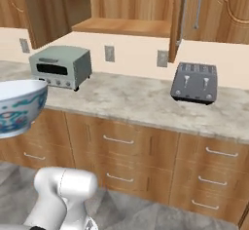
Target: Move the bowls from the cabinet to the plates on the dining table.
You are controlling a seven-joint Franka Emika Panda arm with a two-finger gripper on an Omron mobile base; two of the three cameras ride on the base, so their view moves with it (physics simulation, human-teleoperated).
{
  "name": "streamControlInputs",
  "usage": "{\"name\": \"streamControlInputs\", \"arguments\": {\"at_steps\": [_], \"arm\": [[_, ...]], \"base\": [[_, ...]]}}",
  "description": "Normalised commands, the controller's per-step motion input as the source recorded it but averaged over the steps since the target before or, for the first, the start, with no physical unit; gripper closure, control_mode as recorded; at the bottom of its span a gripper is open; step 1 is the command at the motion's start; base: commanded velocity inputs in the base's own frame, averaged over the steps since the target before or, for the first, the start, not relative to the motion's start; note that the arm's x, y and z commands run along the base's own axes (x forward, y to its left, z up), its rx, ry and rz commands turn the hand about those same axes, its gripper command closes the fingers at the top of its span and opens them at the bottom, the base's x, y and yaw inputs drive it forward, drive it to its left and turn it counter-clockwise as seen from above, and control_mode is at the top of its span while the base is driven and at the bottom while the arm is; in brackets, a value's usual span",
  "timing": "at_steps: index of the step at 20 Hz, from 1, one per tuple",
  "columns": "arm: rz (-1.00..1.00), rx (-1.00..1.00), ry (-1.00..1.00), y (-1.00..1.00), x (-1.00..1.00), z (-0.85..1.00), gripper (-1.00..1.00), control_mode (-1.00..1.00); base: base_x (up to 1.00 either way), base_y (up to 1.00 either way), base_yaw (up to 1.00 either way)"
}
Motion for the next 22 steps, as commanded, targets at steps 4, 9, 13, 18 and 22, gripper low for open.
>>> {"name": "streamControlInputs", "arguments": {"at_steps": [4,9,13,18,22], "arm": [[0.0,0.0,0.0,0.0,0.0,0.0,1.0,1.0],[0.0,0.0,0.0,0.0,0.0,0.0,1.0,1.0],[0.0,0.0,0.0,0.0,0.0,0.0,1.0,1.0],[0.0,0.0,0.0,0.0,0.0,0.0,1.0,1.0],[0.0,0.0,0.0,0.0,0.0,0.0,1.0,1.0]], "base": [[0.0,0.05,0.63],[0.0,0.05,0.63],[0.0,0.04,0.62],[0.31,0.02,0.59],[0.67,0.04,0.52]]}}
